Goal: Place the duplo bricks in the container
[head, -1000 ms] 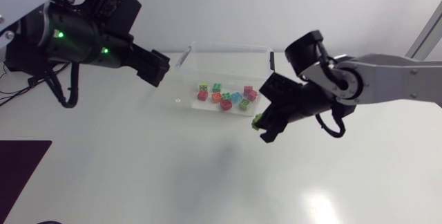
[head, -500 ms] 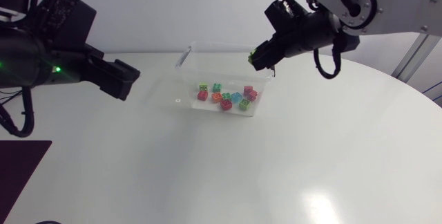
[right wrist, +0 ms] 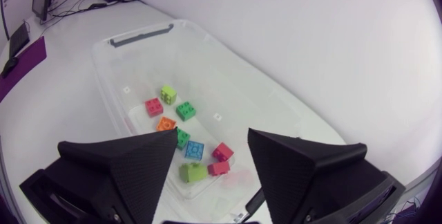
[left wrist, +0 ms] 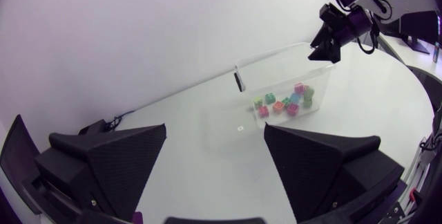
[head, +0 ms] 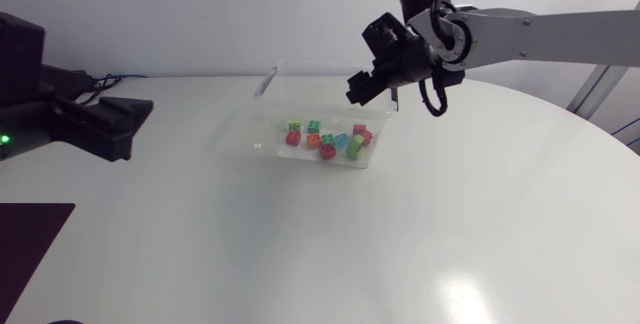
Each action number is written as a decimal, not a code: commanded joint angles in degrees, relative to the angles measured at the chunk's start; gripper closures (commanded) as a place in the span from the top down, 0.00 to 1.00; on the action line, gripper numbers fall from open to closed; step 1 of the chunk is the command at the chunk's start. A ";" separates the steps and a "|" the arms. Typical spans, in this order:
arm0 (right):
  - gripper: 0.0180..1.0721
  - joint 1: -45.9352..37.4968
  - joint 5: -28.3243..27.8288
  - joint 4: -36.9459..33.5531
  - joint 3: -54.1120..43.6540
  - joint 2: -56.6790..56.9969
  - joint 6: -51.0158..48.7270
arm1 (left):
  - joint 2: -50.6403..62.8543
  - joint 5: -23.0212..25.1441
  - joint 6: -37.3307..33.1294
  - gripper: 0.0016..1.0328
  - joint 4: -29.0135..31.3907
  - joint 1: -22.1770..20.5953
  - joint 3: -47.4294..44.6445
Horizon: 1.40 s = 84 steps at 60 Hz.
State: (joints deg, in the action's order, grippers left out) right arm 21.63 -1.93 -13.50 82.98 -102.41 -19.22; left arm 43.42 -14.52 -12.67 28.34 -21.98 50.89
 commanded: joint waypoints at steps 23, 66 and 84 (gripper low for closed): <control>0.95 -3.52 9.93 10.77 -24.36 30.69 2.70 | -10.11 -1.12 -2.98 0.96 -0.30 5.28 -5.01; 0.95 -17.15 8.97 4.36 -51.52 77.10 0.50 | -24.70 -1.03 -1.48 0.96 -5.57 11.52 -14.51; 0.95 -19.61 9.58 -0.04 -58.55 91.34 0.50 | -31.82 -1.03 -0.34 0.96 -10.32 13.54 -20.31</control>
State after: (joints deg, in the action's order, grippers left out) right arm 2.79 7.35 -12.29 27.24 -14.70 -18.22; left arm 14.09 -15.35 -14.55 19.79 -8.99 33.43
